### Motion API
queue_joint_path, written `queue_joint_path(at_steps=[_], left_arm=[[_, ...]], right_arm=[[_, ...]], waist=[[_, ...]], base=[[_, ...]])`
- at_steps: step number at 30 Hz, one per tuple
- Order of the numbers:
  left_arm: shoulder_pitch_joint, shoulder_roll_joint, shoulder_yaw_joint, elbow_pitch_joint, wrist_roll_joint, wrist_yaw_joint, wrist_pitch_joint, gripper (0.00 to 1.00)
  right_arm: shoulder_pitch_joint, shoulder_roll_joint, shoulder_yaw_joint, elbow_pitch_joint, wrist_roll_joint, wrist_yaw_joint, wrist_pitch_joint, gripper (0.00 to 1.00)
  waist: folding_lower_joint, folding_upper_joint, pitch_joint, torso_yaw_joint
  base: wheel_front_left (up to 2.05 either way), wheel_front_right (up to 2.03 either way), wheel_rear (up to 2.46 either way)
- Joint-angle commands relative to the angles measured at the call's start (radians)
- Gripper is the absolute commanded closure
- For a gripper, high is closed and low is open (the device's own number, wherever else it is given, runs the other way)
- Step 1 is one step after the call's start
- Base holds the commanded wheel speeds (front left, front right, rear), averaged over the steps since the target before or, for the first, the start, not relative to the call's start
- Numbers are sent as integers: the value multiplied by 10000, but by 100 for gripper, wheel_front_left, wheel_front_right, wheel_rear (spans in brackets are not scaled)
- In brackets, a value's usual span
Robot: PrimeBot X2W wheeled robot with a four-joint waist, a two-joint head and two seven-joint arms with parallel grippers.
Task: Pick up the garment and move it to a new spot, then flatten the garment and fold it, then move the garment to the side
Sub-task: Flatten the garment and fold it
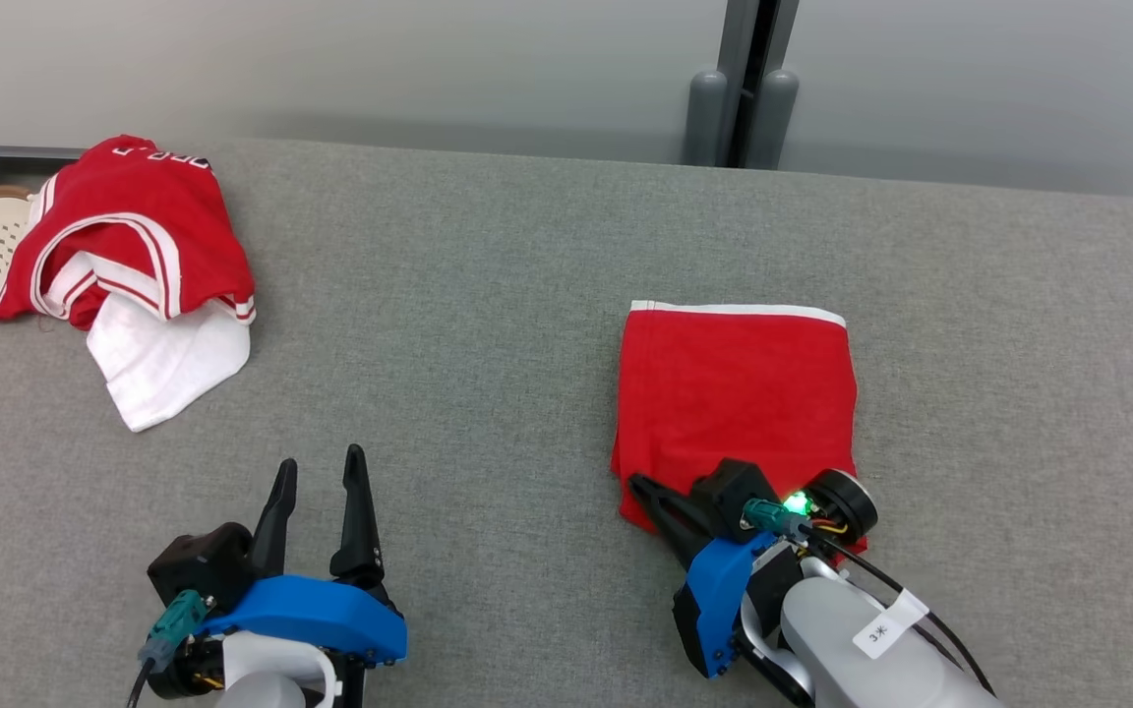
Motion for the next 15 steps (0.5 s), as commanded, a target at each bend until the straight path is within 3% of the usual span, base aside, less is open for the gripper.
queue_joint_path(at_steps=[1, 4, 5, 7, 8, 9, 15], left_arm=[[-102, -1, 87, 24, 83, -51, -46, 0], [-84, 23, 209, 52, 185, -94, -45, 0], [-90, 37, 259, 47, 231, -118, -46, 0], [-130, 75, 341, 8, 379, -189, -45, 0], [-150, 81, 369, -21, 468, -246, -45, 0], [-163, 76, 383, -36, 560, -294, -45, 0], [-207, -87, 388, 84, 1182, -629, -45, 0]], right_arm=[[-150, -25, 29, -60, 90, -1, -131, 100], [-166, -24, -79, -223, 158, 1, -396, 100], [-153, -24, -162, -338, 191, -1, -475, 88], [-44, -26, -382, -573, 229, 1, -604, 49], [39, -25, -549, -698, 234, 1, -652, 5], [138, -27, -743, -824, 237, 1, -670, 0], [977, -25, -2728, -2014, 116, 1, -722, 0]], waist=[[0, 0, -45, -62], [0, 0, -165, -185], [0, 0, -216, -224], [0, 0, -324, -300], [0, 0, -377, -336], [0, 0, -420, -373], [0, 0, -646, -560]], base=[[0, 0, 0], [0, 0, 0], [0, 0, 0], [0, 0, 0], [0, 0, 0], [0, 0, 0], [0, 0, 0]])
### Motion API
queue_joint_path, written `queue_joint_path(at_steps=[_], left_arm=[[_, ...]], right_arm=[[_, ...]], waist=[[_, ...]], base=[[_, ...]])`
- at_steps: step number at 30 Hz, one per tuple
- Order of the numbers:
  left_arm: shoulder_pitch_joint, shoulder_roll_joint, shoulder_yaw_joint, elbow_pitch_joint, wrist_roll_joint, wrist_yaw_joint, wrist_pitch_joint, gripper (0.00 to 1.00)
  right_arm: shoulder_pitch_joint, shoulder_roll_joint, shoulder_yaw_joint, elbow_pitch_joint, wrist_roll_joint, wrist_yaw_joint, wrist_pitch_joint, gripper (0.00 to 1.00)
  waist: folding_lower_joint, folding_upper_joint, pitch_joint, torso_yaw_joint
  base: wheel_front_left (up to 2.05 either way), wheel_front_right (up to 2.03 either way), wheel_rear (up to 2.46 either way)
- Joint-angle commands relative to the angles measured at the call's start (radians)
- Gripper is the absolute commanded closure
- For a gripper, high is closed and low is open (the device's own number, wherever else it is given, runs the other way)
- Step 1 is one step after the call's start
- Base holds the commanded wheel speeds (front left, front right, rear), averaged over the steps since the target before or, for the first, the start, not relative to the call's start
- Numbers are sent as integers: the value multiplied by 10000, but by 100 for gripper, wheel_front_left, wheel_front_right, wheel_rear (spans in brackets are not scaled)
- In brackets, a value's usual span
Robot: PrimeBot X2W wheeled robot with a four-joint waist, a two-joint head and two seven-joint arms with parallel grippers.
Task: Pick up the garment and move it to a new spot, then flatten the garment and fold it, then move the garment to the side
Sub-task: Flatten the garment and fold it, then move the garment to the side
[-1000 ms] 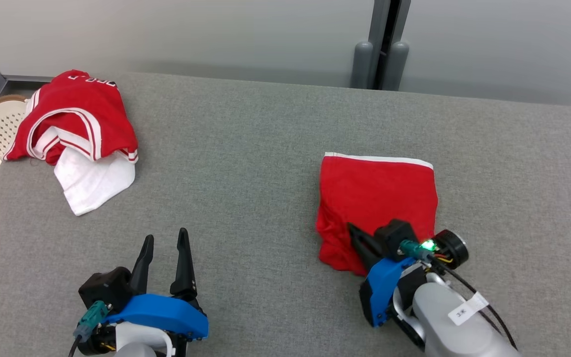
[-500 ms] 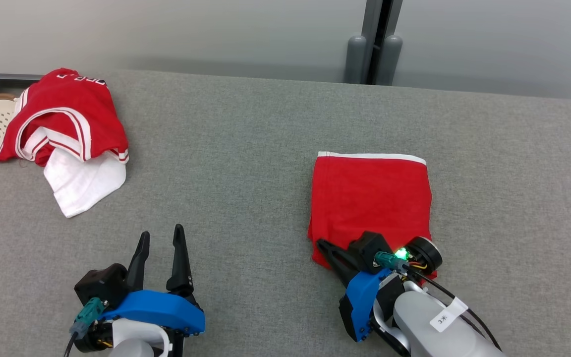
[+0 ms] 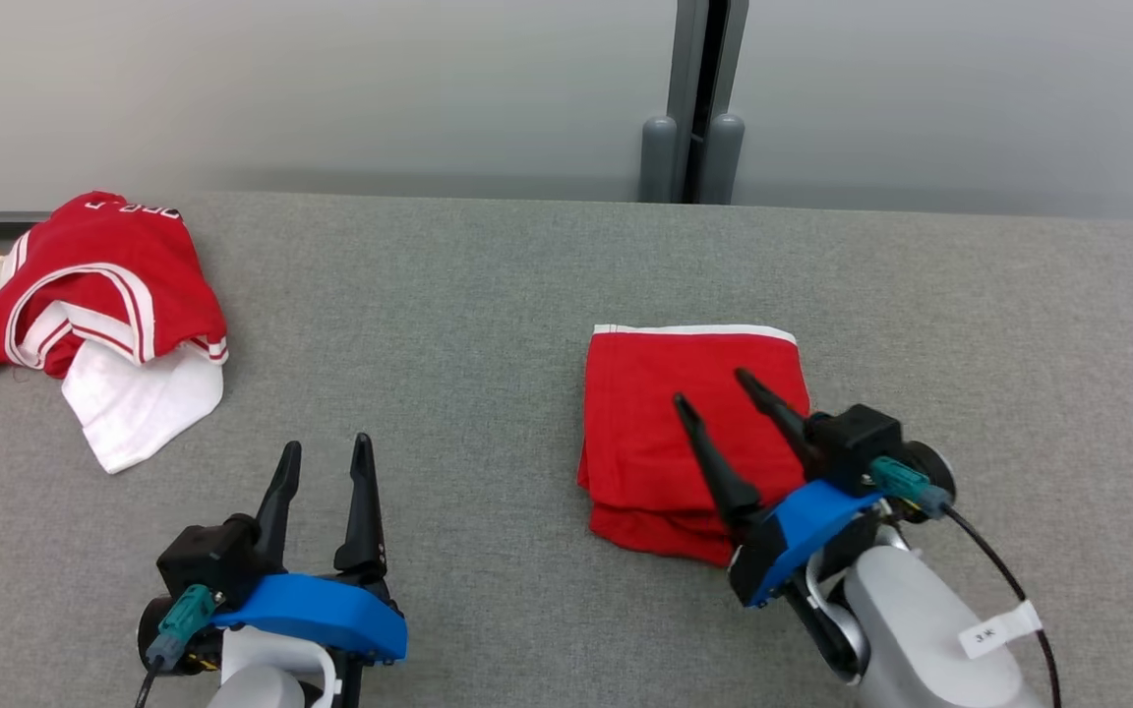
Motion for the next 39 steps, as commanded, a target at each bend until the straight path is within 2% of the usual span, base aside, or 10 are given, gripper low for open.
queue_joint_path(at_steps=[1, 7, 13, 22, 30, 39], left_arm=[[-129, -70, -14, 43, 176, -88, -45, 0], [352, -319, 367, 205, 697, -221, -46, 0], [1054, -516, 1006, 202, 1078, -304, -46, 0], [1871, -784, 1862, -133, 1648, -450, -46, 0], [1893, -1018, 2117, -45, 1850, -750, -46, 0], [1772, -1147, 2293, 100, 2107, -892, -46, 0]], right_arm=[[450, -25, -445, -274, -128, 1, -43, 0], [1840, -22, -2504, -1586, -614, 1, -41, 0], [3193, -20, -3423, -2375, -678, 1, -41, 0], [3898, -20, -3758, -2699, -518, 1, -43, 0], [3809, -20, -3812, -2640, -626, 1, -44, 0], [3690, -20, -3774, -2460, -696, 1, -44, 0]], waist=[[0, 0, -75, -63], [0, 0, -306, -255], [0, 0, -508, -467], [0, 0, -544, -682], [0, 0, -549, -625], [0, 0, -511, -583]], base=[[0, 0, 0], [0, 0, 0], [0, 0, 0], [0, 0, 0], [0, 0, 0], [0, 0, 0]])
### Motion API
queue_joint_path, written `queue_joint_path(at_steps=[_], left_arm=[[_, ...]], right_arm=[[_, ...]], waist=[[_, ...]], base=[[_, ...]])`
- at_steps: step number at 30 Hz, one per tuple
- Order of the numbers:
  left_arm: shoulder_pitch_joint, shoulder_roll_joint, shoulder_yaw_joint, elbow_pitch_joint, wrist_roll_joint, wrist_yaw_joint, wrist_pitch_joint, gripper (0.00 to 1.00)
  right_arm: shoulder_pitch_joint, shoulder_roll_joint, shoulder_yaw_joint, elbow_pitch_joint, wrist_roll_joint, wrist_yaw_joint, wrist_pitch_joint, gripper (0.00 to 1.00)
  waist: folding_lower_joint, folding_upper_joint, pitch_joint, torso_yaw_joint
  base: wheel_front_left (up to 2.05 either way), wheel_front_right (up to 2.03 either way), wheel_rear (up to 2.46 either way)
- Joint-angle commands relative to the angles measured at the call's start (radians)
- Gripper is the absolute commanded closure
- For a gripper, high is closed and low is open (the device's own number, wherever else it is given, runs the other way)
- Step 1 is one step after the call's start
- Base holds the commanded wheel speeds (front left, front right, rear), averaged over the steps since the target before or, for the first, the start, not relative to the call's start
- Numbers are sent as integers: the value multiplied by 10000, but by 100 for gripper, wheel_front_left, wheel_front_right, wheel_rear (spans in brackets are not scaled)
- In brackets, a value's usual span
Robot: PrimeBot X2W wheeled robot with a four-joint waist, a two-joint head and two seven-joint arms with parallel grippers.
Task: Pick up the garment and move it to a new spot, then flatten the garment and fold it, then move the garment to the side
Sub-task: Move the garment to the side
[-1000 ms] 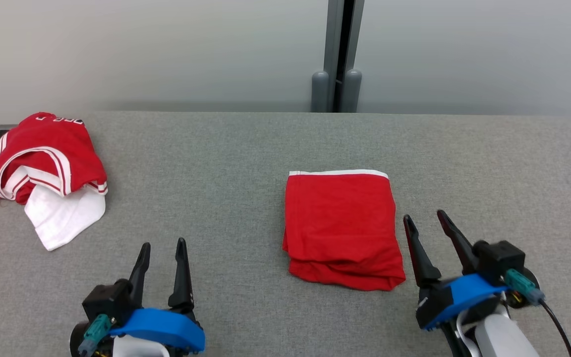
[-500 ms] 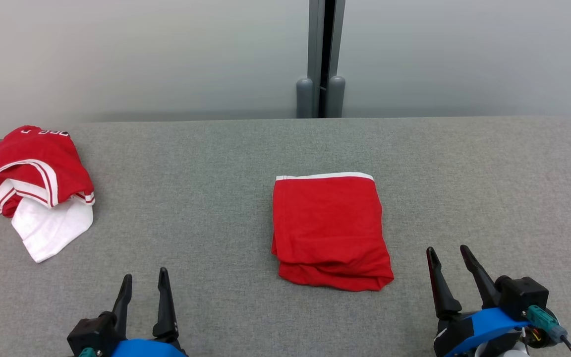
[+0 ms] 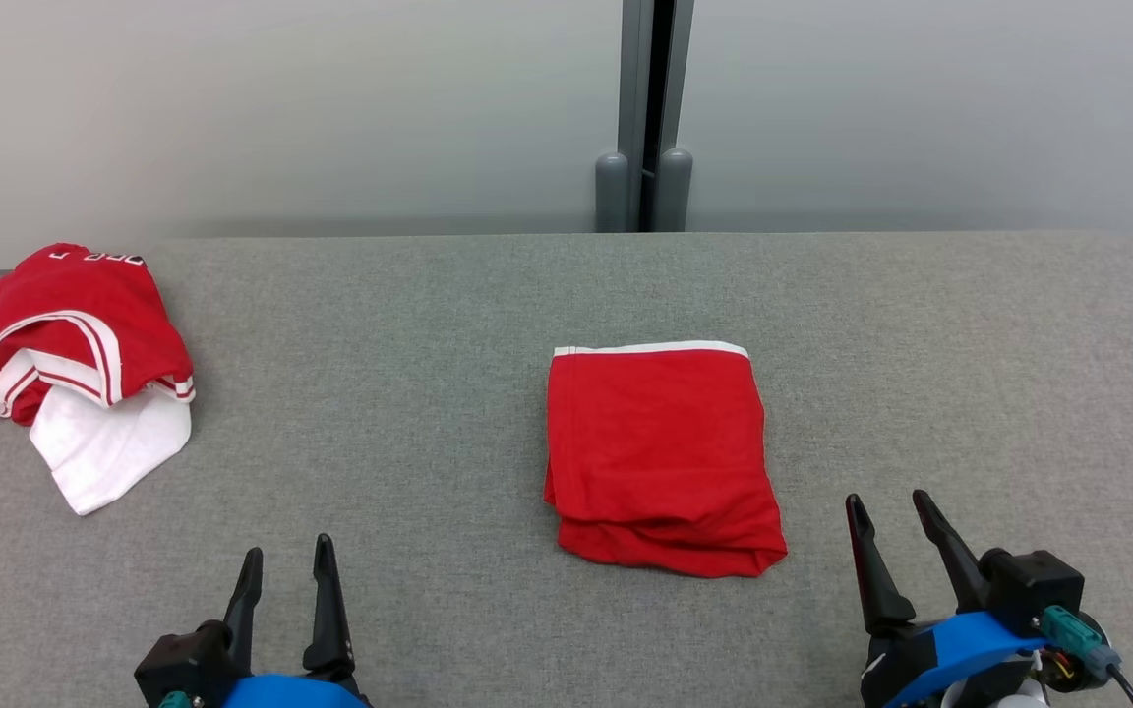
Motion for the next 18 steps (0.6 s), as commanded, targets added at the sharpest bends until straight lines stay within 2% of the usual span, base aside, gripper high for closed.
queue_joint_path(at_steps=[1, 7, 10, 14, 18], left_arm=[[-126, -11, 39, 42, 94, -57, -46, 0], [-167, -80, 112, 104, 197, -132, -46, 0], [-203, -114, 129, 131, 265, -175, -46, 0], [-302, -147, 135, 160, 346, -211, -46, 0], [-412, -180, 158, 181, 405, -278, -46, 0]], right_arm=[[-92, -14, 4, 48, -33, 1, -35, 0], [-207, -14, 36, 164, -151, 1, -35, 0], [-494, -11, 301, 603, -294, 1, 120, 0], [-1430, -20, 426, 956, -601, 1, 1021, 0], [-2409, -15, 190, 1381, -693, 1, 2566, 0]], waist=[[1, 0, 6, 4], [1, 0, 10, 38], [1, 0, 28, 66], [1, 0, 87, 146], [1, 0, 199, 388]], base=[[0, 0, 0], [0, 0, 0], [0, 0, 0], [0, 0, 0], [0, 0, 0]])
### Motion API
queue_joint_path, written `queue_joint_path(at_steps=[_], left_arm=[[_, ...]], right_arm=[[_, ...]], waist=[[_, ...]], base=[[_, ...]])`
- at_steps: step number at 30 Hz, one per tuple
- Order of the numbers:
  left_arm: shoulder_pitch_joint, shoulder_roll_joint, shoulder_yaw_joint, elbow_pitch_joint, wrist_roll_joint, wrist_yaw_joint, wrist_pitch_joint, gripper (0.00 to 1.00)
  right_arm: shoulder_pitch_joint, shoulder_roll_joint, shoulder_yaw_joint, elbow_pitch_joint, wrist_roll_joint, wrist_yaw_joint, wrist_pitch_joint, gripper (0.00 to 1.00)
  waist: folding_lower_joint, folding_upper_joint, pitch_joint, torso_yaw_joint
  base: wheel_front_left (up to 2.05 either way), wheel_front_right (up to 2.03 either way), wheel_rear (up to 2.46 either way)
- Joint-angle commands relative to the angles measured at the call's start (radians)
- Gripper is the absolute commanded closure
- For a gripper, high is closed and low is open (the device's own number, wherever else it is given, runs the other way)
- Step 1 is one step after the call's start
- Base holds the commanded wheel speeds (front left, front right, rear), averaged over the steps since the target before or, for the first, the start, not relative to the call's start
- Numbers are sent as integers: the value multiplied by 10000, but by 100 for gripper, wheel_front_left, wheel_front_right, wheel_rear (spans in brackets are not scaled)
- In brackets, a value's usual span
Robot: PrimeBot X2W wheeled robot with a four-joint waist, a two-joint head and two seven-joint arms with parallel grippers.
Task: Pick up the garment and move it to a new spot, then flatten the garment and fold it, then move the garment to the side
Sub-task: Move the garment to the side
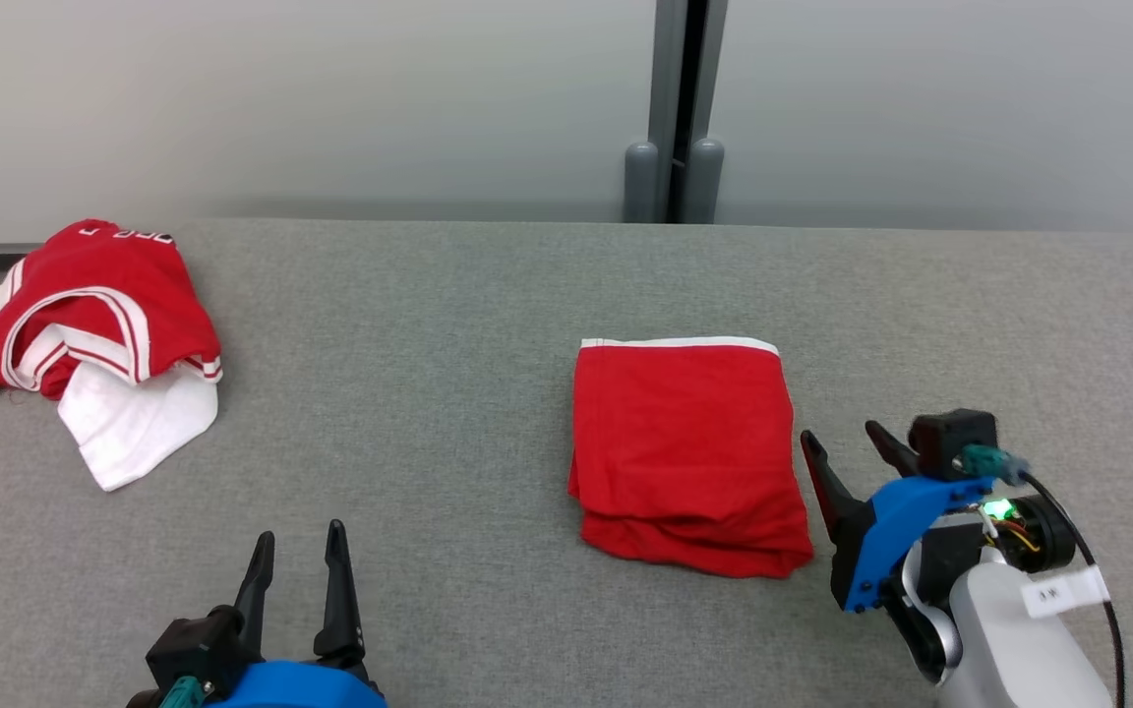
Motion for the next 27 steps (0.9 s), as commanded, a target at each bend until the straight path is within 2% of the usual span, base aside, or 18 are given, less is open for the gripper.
queue_joint_path(at_steps=[1, 8, 16, 17, 18, 19, 20, 24, 27], left_arm=[[-186, -11, 78, 1, 15, -24, -46, 0], [-205, -107, 142, -40, 41, -104, -45, 0], [-369, -171, 248, -101, 181, -180, -39, 0], [-389, -178, 248, -89, 205, -191, -39, 0], [-410, -183, 253, -92, 222, -205, -39, 0], [-420, -185, 254, -101, 268, -221, -39, 0], [-437, -189, 246, -117, 305, -229, -39, 0], [-652, -200, 238, -250, 429, -305, -39, 0], [-786, -204, 247, -436, 508, -345, -39, 0]], right_arm=[[-199, -9, -14, 188, -146, 1, 490, 0], [-1204, -135, -600, 873, -275, 1, 3159, 0], [-1462, -266, -885, 1325, 126, 1, 4474, 0], [-1476, -268, -826, 1310, 188, 1, 4524, 6], [-1486, -283, -784, 1277, 230, 1, 4540, 54], [-1493, -295, -728, 1246, 247, 1, 4537, 72], [-1510, -307, -621, 1190, 261, 1, 4476, 100], [-1742, -480, -286, 841, 380, -2, 4032, 100], [-1988, -608, -28, 571, 504, -1, 3716, 100]], waist=[[0, 0, 78, 132], [0, 0, 388, 871], [0, 0, 887, 1419], [0, 0, 942, 1427], [0, 0, 991, 1423], [0, 0, 1044, 1400], [0, 0, 1092, 1361], [0, 0, 1312, 998], [0, 0, 1514, 464]], base=[[0, 0, 0], [0, 0, 0], [0, 0, 0], [0, 0, 0], [0, 0, 0], [0, 0, 0], [0, 0, 0], [0, 0, 0], [0, 0, 0]])
